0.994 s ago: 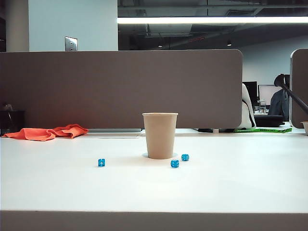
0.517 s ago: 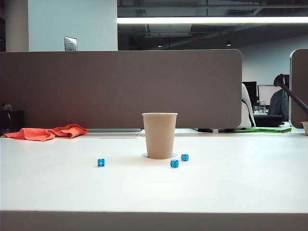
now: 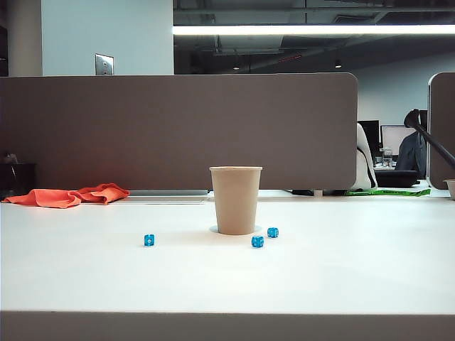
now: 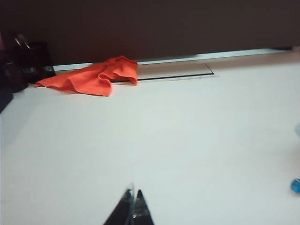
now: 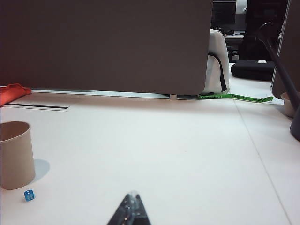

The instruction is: Pick up the dice with a different color and drop it into the paper cup.

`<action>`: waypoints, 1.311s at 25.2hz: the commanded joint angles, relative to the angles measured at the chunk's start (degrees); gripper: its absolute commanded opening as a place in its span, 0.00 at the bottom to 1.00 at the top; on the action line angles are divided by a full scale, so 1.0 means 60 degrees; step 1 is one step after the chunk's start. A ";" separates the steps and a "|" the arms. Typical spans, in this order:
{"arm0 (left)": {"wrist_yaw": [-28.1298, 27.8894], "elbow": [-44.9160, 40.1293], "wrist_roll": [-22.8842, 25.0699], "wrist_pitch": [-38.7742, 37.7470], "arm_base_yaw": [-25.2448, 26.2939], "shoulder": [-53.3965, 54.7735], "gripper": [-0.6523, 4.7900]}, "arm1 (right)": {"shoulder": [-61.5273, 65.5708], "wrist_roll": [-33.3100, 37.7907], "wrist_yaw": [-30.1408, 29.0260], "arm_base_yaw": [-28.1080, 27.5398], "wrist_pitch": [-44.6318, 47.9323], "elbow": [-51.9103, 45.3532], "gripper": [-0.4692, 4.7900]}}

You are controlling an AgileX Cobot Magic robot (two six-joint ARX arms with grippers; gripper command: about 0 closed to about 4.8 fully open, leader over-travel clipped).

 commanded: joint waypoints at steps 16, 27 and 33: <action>0.1705 0.0036 -0.1268 0.0605 0.2014 0.0011 0.11 | -0.0004 0.0011 0.0841 -0.0004 0.0004 -0.0015 0.09; 0.0827 0.0036 -0.0878 0.0718 0.2014 0.0011 0.11 | -0.0004 0.0011 0.0568 -0.0004 0.0004 -0.0015 0.09; 0.1362 0.0036 -0.0918 0.1279 0.2014 0.0011 0.11 | -0.0004 0.0004 0.0219 0.0000 0.0011 -0.0015 0.09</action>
